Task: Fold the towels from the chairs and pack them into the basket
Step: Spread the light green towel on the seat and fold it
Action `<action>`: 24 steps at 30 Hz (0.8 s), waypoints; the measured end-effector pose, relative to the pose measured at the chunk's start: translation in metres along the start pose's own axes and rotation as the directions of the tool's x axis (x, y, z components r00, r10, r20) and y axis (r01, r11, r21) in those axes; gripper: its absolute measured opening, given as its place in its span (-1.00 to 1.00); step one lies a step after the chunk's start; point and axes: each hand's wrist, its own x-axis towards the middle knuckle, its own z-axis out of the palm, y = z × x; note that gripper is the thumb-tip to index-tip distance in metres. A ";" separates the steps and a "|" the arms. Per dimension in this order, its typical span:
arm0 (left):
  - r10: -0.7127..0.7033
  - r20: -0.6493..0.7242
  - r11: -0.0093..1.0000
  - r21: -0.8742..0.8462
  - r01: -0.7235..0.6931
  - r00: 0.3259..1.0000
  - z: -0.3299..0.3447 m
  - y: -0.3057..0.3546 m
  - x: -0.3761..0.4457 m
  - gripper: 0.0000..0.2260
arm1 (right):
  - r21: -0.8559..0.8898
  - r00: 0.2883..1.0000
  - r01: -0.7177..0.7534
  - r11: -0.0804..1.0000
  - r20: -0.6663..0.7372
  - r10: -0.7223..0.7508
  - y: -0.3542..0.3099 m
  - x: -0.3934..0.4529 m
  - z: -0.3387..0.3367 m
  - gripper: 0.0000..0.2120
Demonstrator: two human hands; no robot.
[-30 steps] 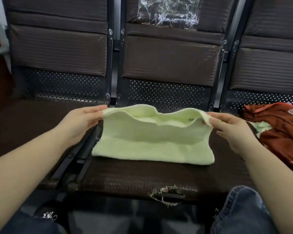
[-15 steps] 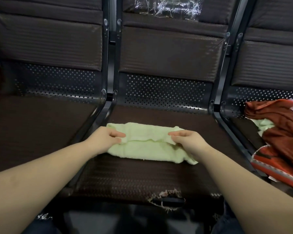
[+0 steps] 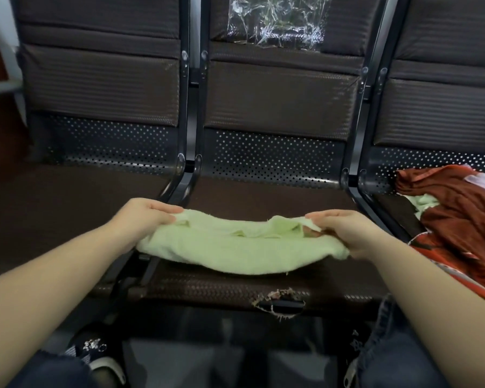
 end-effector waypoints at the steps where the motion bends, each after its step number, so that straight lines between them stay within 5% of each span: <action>1: -0.037 0.032 0.999 -0.014 0.037 0.999 -0.005 0.001 -0.006 -0.78 | -0.053 0.999 -0.020 0.998 0.028 0.021 0.002 -0.004 -0.007 -0.86; 4: -0.141 0.224 0.990 0.017 0.140 0.964 -0.015 0.001 -0.027 -0.74 | -0.230 0.966 -0.103 0.968 0.208 0.152 0.008 -0.019 -0.024 -0.79; 8: -0.360 0.545 0.933 0.226 0.281 0.758 -0.016 -0.006 -0.055 -0.75 | -0.420 0.784 -0.227 0.879 0.457 0.421 0.015 -0.039 -0.036 -0.73; 13: -0.534 0.639 0.827 0.529 0.188 0.553 -0.010 -0.007 -0.072 -0.78 | -0.688 0.601 -0.186 0.701 0.485 0.636 0.016 -0.055 -0.029 -0.77; 17: -0.566 0.577 0.789 0.586 0.184 0.589 -0.009 -0.008 -0.073 -0.79 | -0.752 0.651 -0.179 0.634 0.392 0.650 0.018 -0.060 -0.034 -0.79; 21: -0.539 0.464 0.803 0.536 0.262 0.703 -0.015 -0.015 -0.061 -0.80 | -0.661 0.746 -0.266 0.701 0.320 0.585 0.024 -0.057 -0.049 -0.78; 24: -0.565 0.389 0.795 0.493 0.354 0.728 -0.023 -0.024 -0.052 -0.83 | -0.572 0.771 -0.355 0.739 0.268 0.577 0.027 -0.053 -0.058 -0.82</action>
